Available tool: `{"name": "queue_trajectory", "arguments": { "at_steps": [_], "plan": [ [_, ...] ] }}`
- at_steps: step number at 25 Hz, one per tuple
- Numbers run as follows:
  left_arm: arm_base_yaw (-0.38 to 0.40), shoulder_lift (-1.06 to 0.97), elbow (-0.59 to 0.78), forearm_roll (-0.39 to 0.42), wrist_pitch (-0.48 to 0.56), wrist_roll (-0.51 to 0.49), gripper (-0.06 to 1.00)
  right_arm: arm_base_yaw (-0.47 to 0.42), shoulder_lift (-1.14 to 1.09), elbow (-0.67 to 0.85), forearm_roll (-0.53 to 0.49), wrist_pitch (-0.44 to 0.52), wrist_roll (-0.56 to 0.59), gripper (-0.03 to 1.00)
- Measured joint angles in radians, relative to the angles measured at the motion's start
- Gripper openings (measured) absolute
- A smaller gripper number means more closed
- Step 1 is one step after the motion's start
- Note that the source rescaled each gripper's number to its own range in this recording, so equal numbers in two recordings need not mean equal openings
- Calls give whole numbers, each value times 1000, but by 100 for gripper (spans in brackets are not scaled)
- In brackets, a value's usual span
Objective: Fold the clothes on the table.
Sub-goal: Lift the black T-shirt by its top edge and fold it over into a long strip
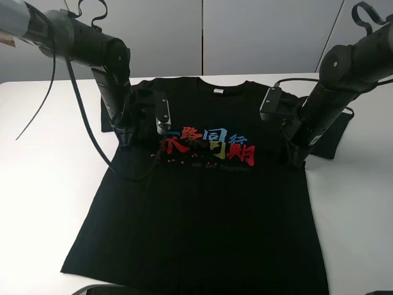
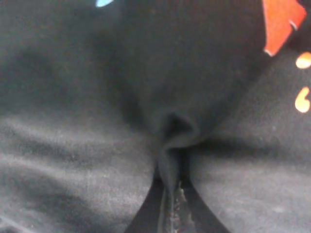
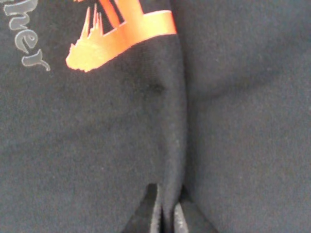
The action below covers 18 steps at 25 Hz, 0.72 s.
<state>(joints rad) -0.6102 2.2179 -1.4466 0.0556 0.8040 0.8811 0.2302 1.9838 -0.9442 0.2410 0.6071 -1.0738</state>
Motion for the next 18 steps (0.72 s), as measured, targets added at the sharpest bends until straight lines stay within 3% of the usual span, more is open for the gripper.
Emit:
{"name": "queue_trajectory", "arguments": {
  "at_steps": [7,18],
  "plan": [
    [0,-8,0,2,-44,-41,0,0,-37,18,3,-53,12,0],
    [0,-139,6,237,-250,-304,0,0,-204,23,-70,-267,105,0]
  ]
}}
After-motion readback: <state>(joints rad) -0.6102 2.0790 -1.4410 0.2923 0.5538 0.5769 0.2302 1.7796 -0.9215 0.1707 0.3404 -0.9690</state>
